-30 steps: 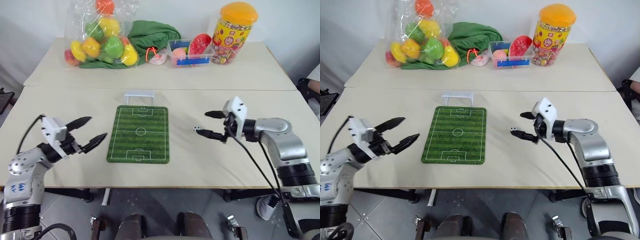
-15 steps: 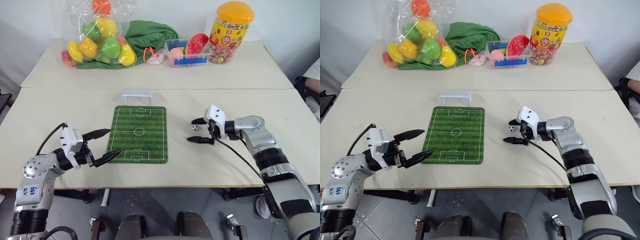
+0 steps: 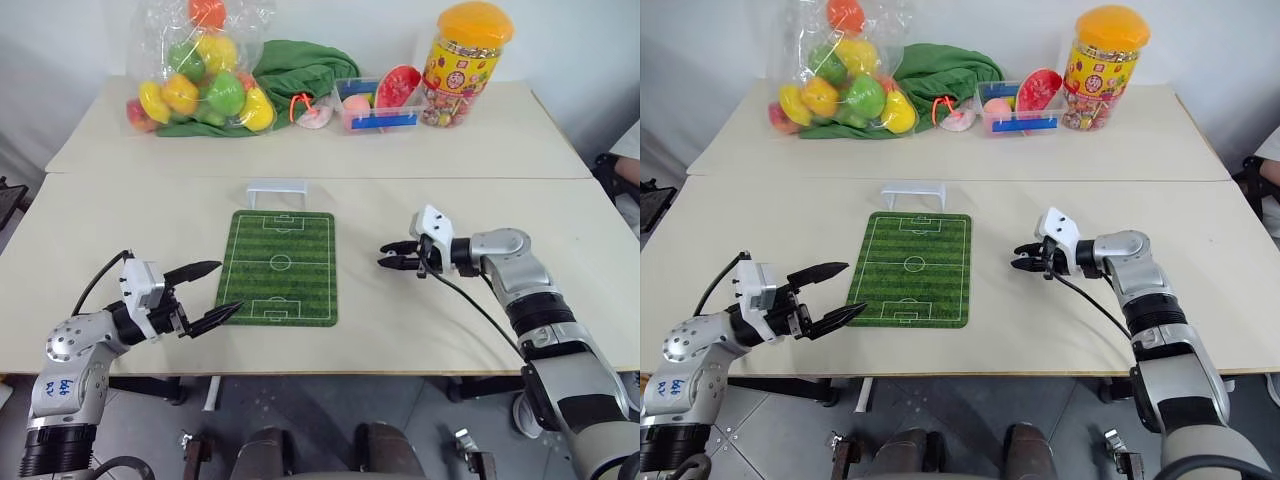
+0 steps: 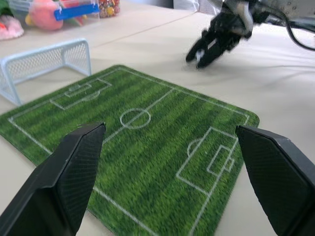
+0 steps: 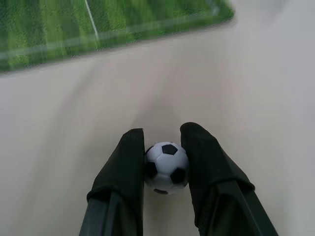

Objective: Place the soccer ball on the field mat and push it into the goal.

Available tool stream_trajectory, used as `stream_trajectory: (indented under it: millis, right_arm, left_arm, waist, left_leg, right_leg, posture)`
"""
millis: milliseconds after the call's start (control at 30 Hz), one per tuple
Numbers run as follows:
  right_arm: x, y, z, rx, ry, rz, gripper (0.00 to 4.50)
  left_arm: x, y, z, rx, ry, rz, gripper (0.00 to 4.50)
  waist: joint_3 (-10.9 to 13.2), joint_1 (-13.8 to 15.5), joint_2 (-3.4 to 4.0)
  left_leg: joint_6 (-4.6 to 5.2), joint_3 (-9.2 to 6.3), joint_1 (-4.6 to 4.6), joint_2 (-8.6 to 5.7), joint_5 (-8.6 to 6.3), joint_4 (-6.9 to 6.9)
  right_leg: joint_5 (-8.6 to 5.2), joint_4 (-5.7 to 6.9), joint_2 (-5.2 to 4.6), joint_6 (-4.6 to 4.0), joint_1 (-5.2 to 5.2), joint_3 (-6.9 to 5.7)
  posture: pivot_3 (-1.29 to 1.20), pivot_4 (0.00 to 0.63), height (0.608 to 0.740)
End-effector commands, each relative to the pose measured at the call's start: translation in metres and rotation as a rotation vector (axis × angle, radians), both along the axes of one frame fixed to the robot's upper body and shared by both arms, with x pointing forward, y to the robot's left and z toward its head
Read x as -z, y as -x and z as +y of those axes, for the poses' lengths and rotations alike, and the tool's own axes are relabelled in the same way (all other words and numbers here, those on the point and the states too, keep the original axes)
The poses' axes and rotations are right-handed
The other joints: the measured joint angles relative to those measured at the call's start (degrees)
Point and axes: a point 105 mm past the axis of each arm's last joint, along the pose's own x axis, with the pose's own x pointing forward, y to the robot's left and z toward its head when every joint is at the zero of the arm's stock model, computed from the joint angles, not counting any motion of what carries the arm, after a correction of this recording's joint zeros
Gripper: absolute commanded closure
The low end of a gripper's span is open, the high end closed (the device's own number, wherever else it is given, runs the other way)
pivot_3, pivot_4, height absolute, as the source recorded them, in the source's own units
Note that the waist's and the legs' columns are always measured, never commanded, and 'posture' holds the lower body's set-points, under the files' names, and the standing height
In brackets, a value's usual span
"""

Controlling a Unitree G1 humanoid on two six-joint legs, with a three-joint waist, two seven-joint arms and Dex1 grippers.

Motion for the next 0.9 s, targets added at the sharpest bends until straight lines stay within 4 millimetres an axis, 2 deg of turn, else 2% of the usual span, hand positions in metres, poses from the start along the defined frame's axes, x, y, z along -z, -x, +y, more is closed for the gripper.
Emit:
stream_trajectory:
  millis: [33, 100, 200, 333, 467, 700, 900]
  right_arm:
    - [-0.032, 0.022, 0.037, -0.142, -0.071, -0.043, 3.65]
    - [-0.037, 0.044, 0.069, -0.261, -0.115, -0.025, 3.65]
    - [-0.034, 0.067, 0.101, -0.376, -0.127, -0.006, 3.65]
    - [-0.014, 0.081, 0.132, -0.443, -0.094, 0.026, 3.65]
    - [0.008, 0.091, 0.165, -0.480, -0.051, 0.030, 3.65]
    - [0.025, 0.089, 0.190, -0.476, -0.031, 0.043, 3.65]
    - [0.029, 0.075, 0.197, -0.455, -0.026, 0.042, 3.65]
  left_arm:
    - [-0.005, 0.004, 0.012, -0.010, -0.016, -0.031, 0.00]
    - [-0.003, 0.009, 0.015, 0.014, -0.031, -0.011, 0.00]
    - [0.002, 0.015, 0.018, 0.053, -0.064, 0.029, 0.00]
    - [0.003, 0.016, 0.029, 0.033, -0.096, 0.033, 0.00]
    - [0.004, 0.023, 0.048, -0.045, -0.098, 0.035, 0.00]
    - [0.012, 0.034, 0.063, -0.122, -0.103, 0.049, 0.00]
    - [0.009, 0.036, 0.065, -0.135, -0.107, 0.041, 0.00]
  waist:
    - [0.0, -0.2, 0.03]
    - [0.0, -0.3, 0.04]
    - [0.0, -0.3, 0.04]
    - [0.0, 0.4, 0.02]
    - [0.0, -0.1, -0.01]
    - [0.0, -0.9, -0.03]
    - [0.0, -1.4, -0.03]
  left_leg:
    - [0.00, 0.00, 0.00, 0.01, 0.00, -0.01]
    - [-0.01, 0.00, 0.00, 0.04, 0.00, -0.03]
    - [-0.01, 0.00, 0.01, 0.05, -0.01, -0.04]
    - [0.03, -0.05, -0.03, -0.08, -0.03, 0.03]
    - [0.04, -0.05, -0.02, -0.11, -0.06, 0.07]
    - [0.00, -0.04, 0.01, -0.09, -0.08, 0.09]
    - [0.00, -0.09, 0.00, -0.03, -0.08, 0.08]
  right_leg:
    - [0.00, 0.01, 0.01, 0.00, -0.02, 0.00]
    - [0.00, 0.04, 0.02, 0.00, -0.04, -0.02]
    - [0.00, 0.06, 0.02, 0.00, -0.05, -0.05]
    - [0.00, 0.07, -0.06, 0.00, -0.04, -0.04]
    - [0.00, 0.15, -0.04, 0.00, -0.06, -0.06]
    - [0.00, 0.33, -0.03, -0.01, -0.12, -0.10]
    - [0.00, 0.36, -0.05, -0.01, -0.12, -0.08]
  posture:
    - [0.00, 0.150, 0.740]
    - [0.00, 0.150, 0.740]
    - [0.00, 0.150, 0.740]
    - [0.00, 0.150, 0.740]
    - [0.00, 0.150, 0.740]
    - [0.00, 0.150, 0.740]
    - [0.00, 0.150, 0.740]
